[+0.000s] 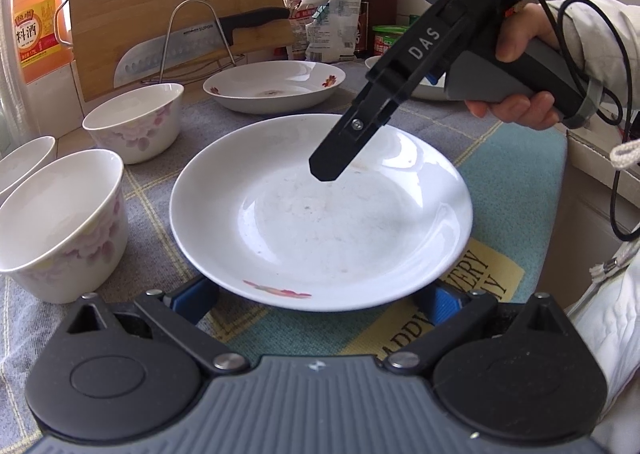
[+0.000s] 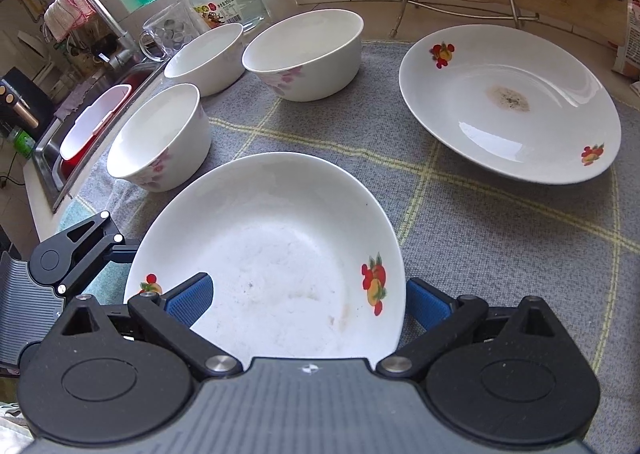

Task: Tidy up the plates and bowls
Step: 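Lift the large plate with the right gripper and carry it toward the placed plate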

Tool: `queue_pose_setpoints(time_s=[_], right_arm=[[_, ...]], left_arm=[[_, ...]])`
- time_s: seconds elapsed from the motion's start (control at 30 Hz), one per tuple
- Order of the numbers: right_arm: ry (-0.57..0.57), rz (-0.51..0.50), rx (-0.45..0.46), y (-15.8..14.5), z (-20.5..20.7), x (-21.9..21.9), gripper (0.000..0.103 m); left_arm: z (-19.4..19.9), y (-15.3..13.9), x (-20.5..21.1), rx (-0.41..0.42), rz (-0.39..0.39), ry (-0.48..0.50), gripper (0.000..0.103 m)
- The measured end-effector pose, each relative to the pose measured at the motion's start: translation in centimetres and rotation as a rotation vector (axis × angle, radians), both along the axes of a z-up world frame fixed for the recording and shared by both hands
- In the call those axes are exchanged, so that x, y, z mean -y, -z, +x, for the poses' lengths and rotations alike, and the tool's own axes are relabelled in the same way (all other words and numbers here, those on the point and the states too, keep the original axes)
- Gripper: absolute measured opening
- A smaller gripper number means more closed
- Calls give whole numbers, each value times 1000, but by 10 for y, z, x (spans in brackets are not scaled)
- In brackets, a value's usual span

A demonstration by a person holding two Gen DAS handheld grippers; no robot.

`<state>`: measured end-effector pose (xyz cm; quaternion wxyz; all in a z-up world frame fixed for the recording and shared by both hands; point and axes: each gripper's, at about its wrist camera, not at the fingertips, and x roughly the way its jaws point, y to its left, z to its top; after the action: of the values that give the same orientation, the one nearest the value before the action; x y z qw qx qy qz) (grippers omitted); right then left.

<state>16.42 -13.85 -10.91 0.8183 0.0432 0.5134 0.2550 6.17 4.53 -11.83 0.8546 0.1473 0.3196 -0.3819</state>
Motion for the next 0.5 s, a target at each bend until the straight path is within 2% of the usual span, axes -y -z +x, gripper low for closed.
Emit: queue_pose_setpoints(time_s=[0.27, 0.5], right_arm=[[-61, 20, -21, 0, 10, 0, 103], [-85, 51, -54, -2, 18, 4, 94]], left_arm=[[0, -1, 1, -4, 5, 10, 103], [2, -1, 2, -9, 11, 22, 103]])
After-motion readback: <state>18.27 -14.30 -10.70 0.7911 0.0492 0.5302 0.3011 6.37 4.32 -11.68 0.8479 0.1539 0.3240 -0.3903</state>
